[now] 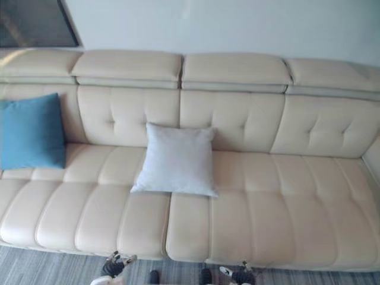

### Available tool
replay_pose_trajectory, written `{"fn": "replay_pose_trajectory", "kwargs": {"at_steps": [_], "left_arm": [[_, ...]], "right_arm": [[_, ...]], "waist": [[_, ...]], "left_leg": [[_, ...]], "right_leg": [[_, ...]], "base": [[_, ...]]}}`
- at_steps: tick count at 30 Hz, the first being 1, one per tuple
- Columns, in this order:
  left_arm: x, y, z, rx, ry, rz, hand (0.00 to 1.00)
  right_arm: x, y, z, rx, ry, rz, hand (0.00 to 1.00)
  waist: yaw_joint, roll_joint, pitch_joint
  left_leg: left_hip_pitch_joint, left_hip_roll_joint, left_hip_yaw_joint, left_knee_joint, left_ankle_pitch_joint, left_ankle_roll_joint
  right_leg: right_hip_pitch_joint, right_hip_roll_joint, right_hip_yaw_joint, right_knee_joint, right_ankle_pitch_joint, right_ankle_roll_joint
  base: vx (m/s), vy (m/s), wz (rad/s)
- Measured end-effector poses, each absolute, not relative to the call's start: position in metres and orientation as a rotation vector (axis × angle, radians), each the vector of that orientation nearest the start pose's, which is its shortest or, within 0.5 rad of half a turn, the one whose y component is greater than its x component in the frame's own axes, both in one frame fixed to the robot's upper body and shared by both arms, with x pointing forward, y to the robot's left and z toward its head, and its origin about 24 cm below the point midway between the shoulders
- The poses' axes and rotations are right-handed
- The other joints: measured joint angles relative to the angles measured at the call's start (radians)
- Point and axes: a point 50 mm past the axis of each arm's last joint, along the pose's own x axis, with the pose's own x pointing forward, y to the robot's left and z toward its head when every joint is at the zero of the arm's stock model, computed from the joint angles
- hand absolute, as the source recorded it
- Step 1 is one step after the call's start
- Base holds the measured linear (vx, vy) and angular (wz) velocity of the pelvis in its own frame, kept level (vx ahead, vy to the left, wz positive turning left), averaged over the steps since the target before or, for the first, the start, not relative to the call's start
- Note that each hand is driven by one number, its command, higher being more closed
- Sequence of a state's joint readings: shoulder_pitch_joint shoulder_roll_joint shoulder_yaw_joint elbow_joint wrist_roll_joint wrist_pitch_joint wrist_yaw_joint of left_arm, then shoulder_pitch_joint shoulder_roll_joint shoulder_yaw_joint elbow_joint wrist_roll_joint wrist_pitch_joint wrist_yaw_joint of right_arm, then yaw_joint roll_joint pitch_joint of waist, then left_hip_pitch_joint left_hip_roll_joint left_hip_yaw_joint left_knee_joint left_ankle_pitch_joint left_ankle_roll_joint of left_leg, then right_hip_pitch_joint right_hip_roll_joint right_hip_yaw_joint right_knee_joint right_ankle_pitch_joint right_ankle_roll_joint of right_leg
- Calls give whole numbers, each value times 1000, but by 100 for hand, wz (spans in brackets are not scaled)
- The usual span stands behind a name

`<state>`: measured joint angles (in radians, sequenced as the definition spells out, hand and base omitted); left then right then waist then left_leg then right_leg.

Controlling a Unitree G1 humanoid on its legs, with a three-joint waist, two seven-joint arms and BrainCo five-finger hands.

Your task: Pick up cushions and gather them together orderly.

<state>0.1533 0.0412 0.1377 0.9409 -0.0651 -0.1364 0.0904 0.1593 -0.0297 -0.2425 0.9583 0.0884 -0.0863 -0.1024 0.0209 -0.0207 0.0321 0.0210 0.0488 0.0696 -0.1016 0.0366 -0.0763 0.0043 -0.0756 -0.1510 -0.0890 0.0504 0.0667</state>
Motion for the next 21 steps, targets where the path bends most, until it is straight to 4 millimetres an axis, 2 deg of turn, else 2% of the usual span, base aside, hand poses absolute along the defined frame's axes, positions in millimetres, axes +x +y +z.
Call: {"fn": "replay_pose_trajectory", "kwargs": {"at_steps": [1, 2, 11, 16, 18, 19, 21], "left_arm": [[95, 196, -153, -27, 957, 307, 0], [89, 202, -157, 7, 1012, 307, 0], [89, 202, -157, 7, 1014, 307, 0], [89, 202, -158, -12, 1023, 336, 0], [89, 203, -157, -13, 1024, 344, 0], [89, 203, -157, -4, 1027, 340, 0], [91, 203, -157, 6, 1023, 338, 0]], "right_arm": [[82, -206, -157, 111, 1022, -440, 0], [86, -212, -159, 146, 1040, -482, 0], [82, -211, -160, 145, 1057, -482, 0], [85, -205, -161, 118, 1081, -434, 0], [90, -202, -160, 99, 1074, -408, 0], [92, -200, -159, 81, 1070, -391, 0], [96, -195, -159, 51, 1070, -360, 0]], "waist": [[0, -2, -3], [-13, -14, 0], [-15, -15, 1], [-14, -20, 29], [-14, -32, 51], [-14, -28, 53], [-11, -39, 56]], "left_leg": [[1, -2, -1, 0, 0, 0], [49, -48, -25, 15, -47, 33], [55, -42, -11, 15, -47, 33], [105, -35, 74, 16, -56, 35], [125, -33, 120, 20, -66, 37], [126, -33, 146, 22, -72, 36], [122, -33, 199, 22, -81, 34]], "right_leg": [[1, 0, -1, 0, 0, 0], [31, -45, -7, 48, -52, 21], [33, -45, -1, 53, -52, 21], [32, -42, 66, 102, -59, 18], [24, -42, 104, 132, -68, 20], [5, -43, 116, 150, -71, 20], [-34, -56, 101, 181, -75, 19]], "base": [[0, 0, 0], [0, 0, 0], [-1, 0, -1], [-43, 10, -40], [-147, 29, -63], [-154, 32, -70], [-109, 27, -72]]}}
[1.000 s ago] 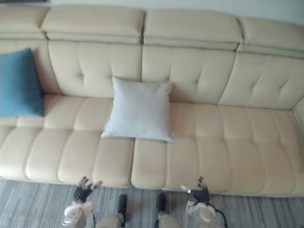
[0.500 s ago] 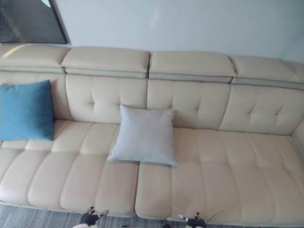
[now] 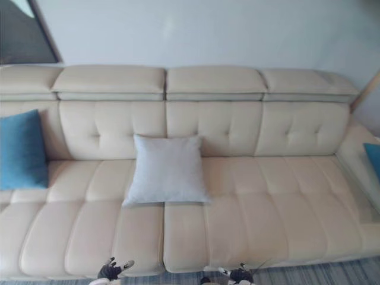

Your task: Pick up cushions and gather them together orderly.

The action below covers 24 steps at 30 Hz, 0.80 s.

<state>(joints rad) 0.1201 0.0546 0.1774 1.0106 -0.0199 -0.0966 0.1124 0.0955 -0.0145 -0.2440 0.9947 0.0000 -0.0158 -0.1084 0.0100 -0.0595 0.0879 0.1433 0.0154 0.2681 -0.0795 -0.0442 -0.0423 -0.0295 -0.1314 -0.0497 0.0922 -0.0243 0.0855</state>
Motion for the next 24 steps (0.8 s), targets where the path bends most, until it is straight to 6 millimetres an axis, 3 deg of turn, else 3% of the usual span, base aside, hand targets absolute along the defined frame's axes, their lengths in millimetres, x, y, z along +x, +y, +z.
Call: {"fn": "replay_pose_trajectory", "kwargs": {"at_steps": [4, 5, 8, 9, 10, 11, 12, 13, 14, 15, 17, 18, 20, 24], "left_arm": [[103, 214, -153, 36, 1000, 360, 0], [104, 214, -153, 29, 1000, 369, 0], [106, 217, -151, 13, 991, 397, 0], [111, 223, -148, 3, 970, 424, 0], [112, 221, -149, -14, 967, 430, 0], [114, 217, -149, -25, 966, 428, 0], [110, 204, -152, -45, 981, 402, 0], [114, 208, -150, -34, 966, 408, 0], [117, 210, -149, -25, 957, 403, 0], [119, 210, -148, -22, 951, 398, 0], [127, 201, -147, -14, 941, 354, 0], [127, 198, -148, -9, 946, 339, 0], [126, 195, -149, 7, 951, 312, 0], [124, 193, -150, -5, 954, 319, 0]], "right_arm": [[110, -179, -157, 52, 1045, -319, 0], [113, -180, -155, 42, 1030, -315, 0], [111, -177, -155, 20, 1031, -295, 0], [116, -173, -154, 12, 1021, -275, 0], [122, -173, -153, 9, 1012, -269, 0], [125, -177, -152, 0, 1006, -274, 0], [130, -190, -150, -36, 1002, -289, 0], [133, -185, -151, -37, 1002, -274, 0], [137, -182, -150, -43, 999, -254, 0], [139, -181, -149, -55, 994, -242, 0], [164, -185, -139, -78, 928, -230, 0], [165, -189, -139, -87, 926, -238, 0], [155, -196, -142, -100, 957, -272, 0], [136, -215, -146, -114, 1003, -349, 0]], "waist": [[14, -32, 26], [12, -28, 29], [13, -39, 28], [17, -62, 35], [26, -55, 46], [36, -34, 46], [43, 14, 59], [43, -12, 66], [46, -20, 67], [55, -9, 63], [47, 60, 102], [42, 76, 114], [40, 69, 115], [35, 71, 112]], "left_leg": [[-53, 22, 78, 83, -31, 15], [-82, 46, 83, 123, -30, 12], [-134, 72, 83, 213, -30, 12], [-164, 75, 85, 285, -34, 6], [-204, 90, 92, 338, -49, -4], [-215, 72, 75, 320, -56, -10], [-170, 55, 84, 204, 30, 40], [-178, 34, 86, 219, 39, 41], [-210, 38, 85, 253, 36, 38], [-242, 59, 88, 278, 34, 32], [-283, 131, 77, 302, 50, -11], [-277, 151, 77, 289, 76, -23], [-269, 153, 47, 237, 134, -56], [-273, 127, -14, 369, 16, -30]], "right_leg": [[-80, -63, -123, 105, 7, -7], [-116, -87, -170, 271, -58, -57], [-125, -168, -188, 591, -112, -41], [-140, -184, -185, 634, -96, -15], [-135, -173, -191, 629, -84, -13], [-108, -150, -173, 568, -90, -6], [-41, -121, -150, 573, -162, 12], [-16, -142, -139, 531, -220, 29], [15, -132, -154, 450, -257, 35], [26, -105, -168, 370, -264, 37], [114, -4, -193, 147, -217, -13], [122, 17, -199, 128, -192, -23], [100, 24, -216, 129, -188, -39], [41, 7, -182, 133, -168, -66]], "base": [[-90, 0, -51], [15, -47, 3], [90, -140, 42], [37, -211, 40], [-42, -164, 24], [-248, -29, 3], [-236, -16, 14], [-200, -47, 15], [-98, -194, 5], [-168, -255, -27], [-206, -207, -25], [-244, -136, -2], [-263, -109, 8], [-188, 19, -23]]}}
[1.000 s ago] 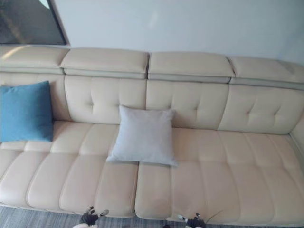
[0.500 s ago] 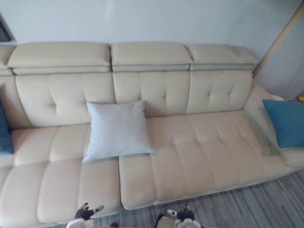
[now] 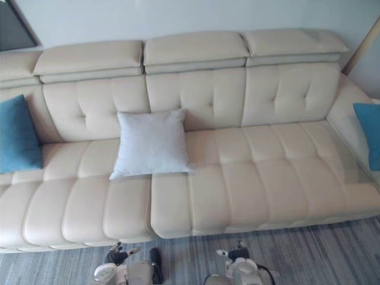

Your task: Pick up cushions and gather them together orderly.

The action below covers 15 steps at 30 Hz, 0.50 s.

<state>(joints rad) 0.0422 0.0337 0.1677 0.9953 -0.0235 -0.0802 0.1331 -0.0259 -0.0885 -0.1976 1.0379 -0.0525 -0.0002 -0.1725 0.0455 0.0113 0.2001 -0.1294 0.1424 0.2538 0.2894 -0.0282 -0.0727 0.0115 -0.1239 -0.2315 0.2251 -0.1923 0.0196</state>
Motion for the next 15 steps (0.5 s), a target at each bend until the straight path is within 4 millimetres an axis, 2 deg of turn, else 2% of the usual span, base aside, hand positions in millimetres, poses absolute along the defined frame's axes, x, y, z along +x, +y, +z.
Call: {"fn": "replay_pose_trajectory", "kwargs": {"at_steps": [2, 4, 5, 8, 12, 15], "left_arm": [[122, 194, -150, -35, 959, 352, 0], [118, 192, -152, -53, 969, 367, 0], [115, 192, -153, -54, 981, 369, 0], [107, 198, -155, -39, 1005, 380, 0], [105, 196, -156, -43, 1012, 378, 0], [100, 193, -157, -61, 1026, 387, 0]], "right_arm": [[127, -212, -150, -113, 1030, -345, 0], [126, -212, -149, -98, 1024, -359, 0], [120, -212, -151, -90, 1034, -367, 0], [113, -199, -154, -57, 1051, -355, 0], [105, -197, -157, -21, 1068, -380, 0], [102, -197, -157, -11, 1076, -389, 0]], "waist": [[2, 1, 0], [1, 15, -8], [-4, 7, -21], [-10, -19, -66], [-14, -24, -75], [-17, -15, -94]], "left_leg": [[35, -13, -34, 56, -95, -18], [71, -19, -57, 38, -146, -34], [96, -34, -43, -11, -151, -18], [127, -76, -7, -120, -109, 6], [168, -102, 10, -172, -92, 21], [186, -99, 40, -191, -86, 23]], "right_leg": [[-33, 0, 57, 7, 19, 7], [-45, 6, 98, 17, 30, 28], [-44, 1, 115, 4, 43, 46], [-41, -29, 124, -69, 102, 58], [-3, -45, 127, -129, 135, 76], [3, -37, 146, -147, 146, 76]], "base": [[-111, 177, -69], [-65, 205, -67], [-44, 153, -49], [-4, 184, -29], [8, 78, -4], [57, 22, -23]]}}
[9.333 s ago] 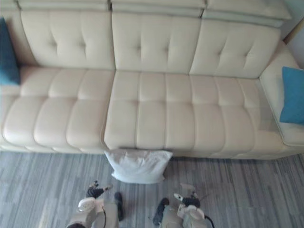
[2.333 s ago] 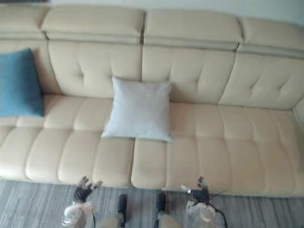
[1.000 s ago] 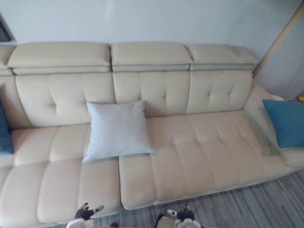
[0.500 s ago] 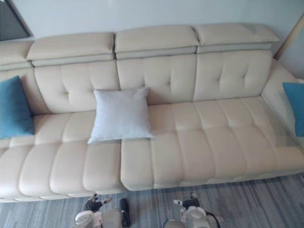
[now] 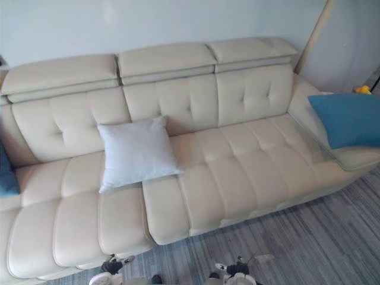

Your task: Pick up cushions and gather them together orderly.

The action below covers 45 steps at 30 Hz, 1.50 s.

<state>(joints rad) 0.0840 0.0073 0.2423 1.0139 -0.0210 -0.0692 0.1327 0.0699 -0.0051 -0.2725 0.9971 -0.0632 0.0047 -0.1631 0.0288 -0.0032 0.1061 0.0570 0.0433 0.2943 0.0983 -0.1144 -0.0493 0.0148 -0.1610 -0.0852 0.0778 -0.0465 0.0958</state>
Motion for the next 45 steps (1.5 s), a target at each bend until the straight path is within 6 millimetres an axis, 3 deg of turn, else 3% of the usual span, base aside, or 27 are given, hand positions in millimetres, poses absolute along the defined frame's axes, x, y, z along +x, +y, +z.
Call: {"fn": "replay_pose_trajectory", "kwargs": {"at_steps": [5, 7, 8, 9, 10, 11, 12, 13, 14, 16, 18, 19, 20, 21, 22, 23, 27, 30, 31, 32, 34, 36, 39, 40, 41, 43, 45], "left_arm": [[97, 191, -159, -78, 1041, 398, 0], [98, 192, -159, -85, 1041, 410, 0], [98, 192, -159, -77, 1046, 405, 0], [97, 194, -159, -73, 1047, 406, 0], [99, 196, -159, -61, 1050, 399, 0], [101, 192, -159, -49, 1051, 373, 0], [101, 192, -159, -45, 1053, 366, 0], [99, 194, -159, -42, 1058, 371, 0], [101, 196, -159, -32, 1061, 367, 0], [104, 192, -160, -22, 1070, 340, 0], [106, 189, -160, -16, 1071, 321, 0], [107, 190, -160, -18, 1067, 322, 0], [108, 190, -159, -25, 1064, 330, 0], [110, 190, -158, -26, 1050, 334, 0], [111, 192, -157, -23, 1043, 338, 0], [113, 192, -157, -25, 1035, 341, 0], [124, 188, -151, -47, 973, 349, 0], [126, 186, -150, -55, 960, 354, 0], [126, 186, -150, -59, 959, 354, 0], [126, 185, -150, -65, 958, 354, 0], [126, 191, -149, -46, 959, 362, 0], [127, 194, -149, -35, 956, 359, 0], [127, 191, -150, -12, 979, 327, 0], [125, 192, -152, 7, 997, 313, 0], [124, 193, -152, 9, 1004, 314, 0], [124, 193, -152, 8, 1003, 314, 0], [121, 193, -154, 11, 1016, 313, 0]], "right_arm": [[104, -198, -157, -9, 1070, -390, 0], [111, -197, -155, -8, 1054, -384, 0], [115, -196, -154, -7, 1045, -379, 0], [119, -196, -153, -8, 1036, -378, 0], [124, -197, -152, -8, 1023, -375, 0], [125, -202, -151, -20, 1020, -381, 0], [124, -204, -151, -24, 1022, -383, 0], [122, -204, -151, -25, 1026, -385, 0], [122, -206, -151, -29, 1028, -386, 0], [125, -211, -149, -41, 1017, -389, 0], [123, -212, -150, -27, 1024, -402, 0], [122, -212, -150, -26, 1023, -405, 0], [122, -211, -151, -25, 1025, -405, 0], [123, -211, -150, -27, 1024, -410, 0], [123, -210, -151, -26, 1026, -410, 0], [123, -209, -151, -25, 1029, -410, 0], [120, -208, -153, -18, 1048, -419, 0], [121, -207, -153, -20, 1046, -423, 0], [123, -207, -152, -22, 1043, -426, 0], [123, -206, -152, -21, 1043, -428, 0], [121, -196, -154, 4, 1047, -416, 0], [121, -191, -155, 16, 1052, -410, 0], [124, -193, -152, 16, 1019, -406, 0], [126, -195, -151, 15, 1008, -400, 0], [127, -195, -151, 8, 1007, -393, 0], [130, -195, -150, 8, 1001, -386, 0], [135, -196, -148, 5, 989, -382, 0]], "waist": [[-4, 8, -5], [-3, 11, -3], [-1, 15, 0], [-2, 23, 5], [-13, 21, 12], [-20, 34, 19], [-19, 38, 23], [-18, 29, 20], [-20, 28, 23], [-20, 48, 34], [-29, 52, 37], [-28, 62, 45], [-25, 62, 55], [-14, 71, 60], [-13, 68, 63], [-12, 64, 66], [28, 51, 74], [40, 49, 73], [44, 50, 71], [55, 52, 68], [64, 11, 45], [81, -5, 42], [73, 9, 56], [62, 5, 57], [59, -1, 59], [56, -1, 59], [43, -2, 59]], "left_leg": [[35, 35, 100, 6, -24, -26], [34, 78, 200, 38, -54, -40], [32, 105, 258, 50, -63, -40], [29, 123, 308, 56, -65, -38], [29, 136, 370, 58, -66, -37], [39, 150, 409, 54, -63, -42], [53, 154, 440, 53, -63, -43], [65, 148, 450, 57, -64, -45], [83, 149, 437, 57, -65, -46], [91, 177, 436, 103, -66, -48], [41, 280, 403, 354, -65, -45], [6, 338, 357, 486, -51, -21], [-41, 391, 303, 636, -49, 41], [-99, 409, 221, 782, -87, 61], [-156, 375, 145, 838, -117, 17], [-190, 334, 97, 841, -136, -2], [-306, 133, -117, 528, -171, -14], [-335, 48, -278, 344, -137, -28], [-330, 34, -307, 291, -66, -6], [-306, 40, -275, 290, -17, -6], [-291, 45, -181, 302, -60, 14], [-255, 46, -118, 307, -100, 28], [-137, 38, -86, 296, -175, 45], [-92, 33, -87, 289, -190, 51], [-35, 30, -87, 258, -194, 50], [39, 34, -88, 180, -194, 50], [80, 35, -92, 123, -193, 48]], "right_leg": [[-25, 52, 96, -9, 24, -19], [-76, 99, 117, -10, 68, -48], [-107, 121, 72, -12, 97, -71], [-131, 124, -2, -12, 99, -110], [-148, 96, -200, 28, 30, -172], [-169, 34, -415, 104, -26, -193], [-165, -9, -543, 149, -50, -209], [-157, -47, -630, 175, -41, -195], [-155, -24, -594, 178, -34, -137], [-159, 1, -543, 182, -65, -140], [-139, 41, -488, 177, -96, -149], [-115, 65, -474, 172, -106, -159], [-93, 93, -448, 169, -121, -171], [-70, 119, -404, 171, -141, -187], [-56, 132, -363, 171, -152, -195], [-50, 138, -331, 170, -156, -197], [-24, 168, -125, 159, -157, -175], [-21, 179, -18, 148, -171, -151], [-20, 188, 39, 146, -180, -133], [-13, 192, 91, 143, -186, -114], [-11, 159, 132, 135, -190, -86], [-16, 137, 120, 166, -184, -56], [-179, 94, 52, 625, -201, 65], [-227, 58, -4, 753, -209, 45], [-250, 17, -75, 773, -231, 3], [-298, -5, -154, 680, -243, -29], [-346, 23, -154, 482, -196, -40]], "base": [[65, 0, -66], [42, -26, -158], [22, -82, -177], [4, -125, -160], [7, -105, -136], [50, -78, -126], [82, -42, -116], [162, -186, -120], [144, -208, -111], [153, -239, -90], [151, -263, -72], [117, -215, -60], [124, -157, -88], [164, -127, -117], [176, -88, -124], [209, -59, -129], [269, 38, -155], [289, 178, -126], [330, 218, -154], [358, 236, -142], [391, 242, -122], [359, 195, -97], [298, 146, -39], [315, 54, 20], [338, 33, 23], [369, -18, 10], [443, -114, 16]]}}
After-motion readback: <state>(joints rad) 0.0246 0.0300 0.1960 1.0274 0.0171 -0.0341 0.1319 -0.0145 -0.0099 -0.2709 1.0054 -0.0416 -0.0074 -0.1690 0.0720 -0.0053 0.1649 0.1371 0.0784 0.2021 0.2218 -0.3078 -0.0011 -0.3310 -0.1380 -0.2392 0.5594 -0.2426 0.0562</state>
